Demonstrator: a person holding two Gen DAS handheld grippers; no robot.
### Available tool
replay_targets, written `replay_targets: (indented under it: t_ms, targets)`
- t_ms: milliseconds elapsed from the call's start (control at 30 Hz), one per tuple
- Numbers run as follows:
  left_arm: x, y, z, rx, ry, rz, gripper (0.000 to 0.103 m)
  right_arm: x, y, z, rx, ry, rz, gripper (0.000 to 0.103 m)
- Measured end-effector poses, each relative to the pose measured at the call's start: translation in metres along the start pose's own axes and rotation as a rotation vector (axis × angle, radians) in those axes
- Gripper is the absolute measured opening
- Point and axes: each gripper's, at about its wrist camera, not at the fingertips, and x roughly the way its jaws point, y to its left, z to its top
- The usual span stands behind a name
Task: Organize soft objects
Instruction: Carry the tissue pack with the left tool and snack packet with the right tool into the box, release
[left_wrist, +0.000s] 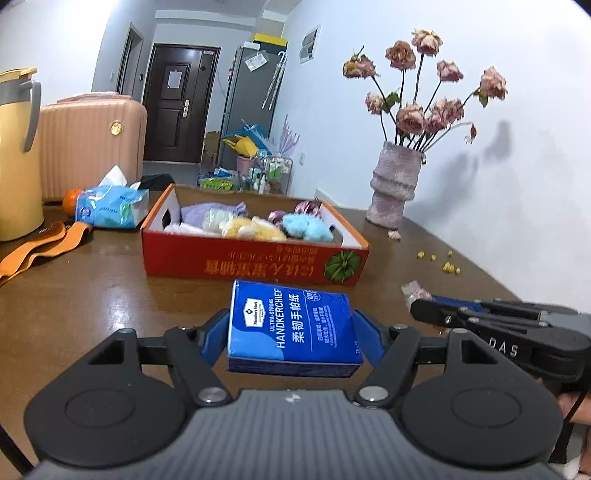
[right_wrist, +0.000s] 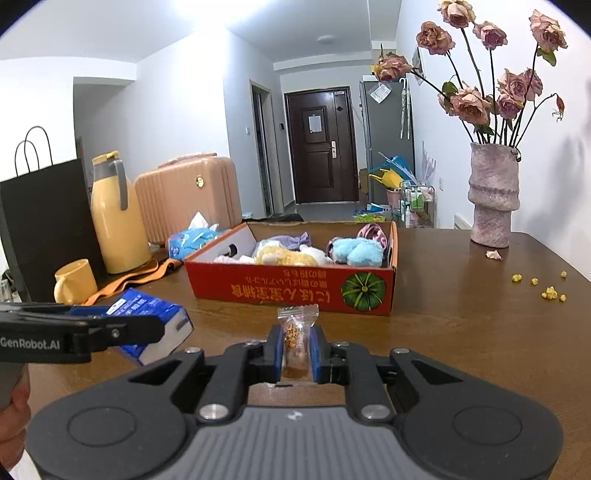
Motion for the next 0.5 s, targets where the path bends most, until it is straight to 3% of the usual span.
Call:
replay_targets:
  t_ms: [233,367,500]
  targets:
    - [0.058,0.015,0.071,-0.042,-0.063,-0.049,0.072,0.043,-0.020,0.048,0.010,-0.045,0.045,0.014]
    - [0.131,0.028,0.120,-0.087,-0.034,-0.050,0.072,0.096,-0.038,0.098,0.015,-0.058,0.048,0.014]
    - [0.207,0.041,0.149,-0.125,0.020,-0.040,0.072,0.169,-0.062,0.149,0.090,-0.017,0.092,0.014]
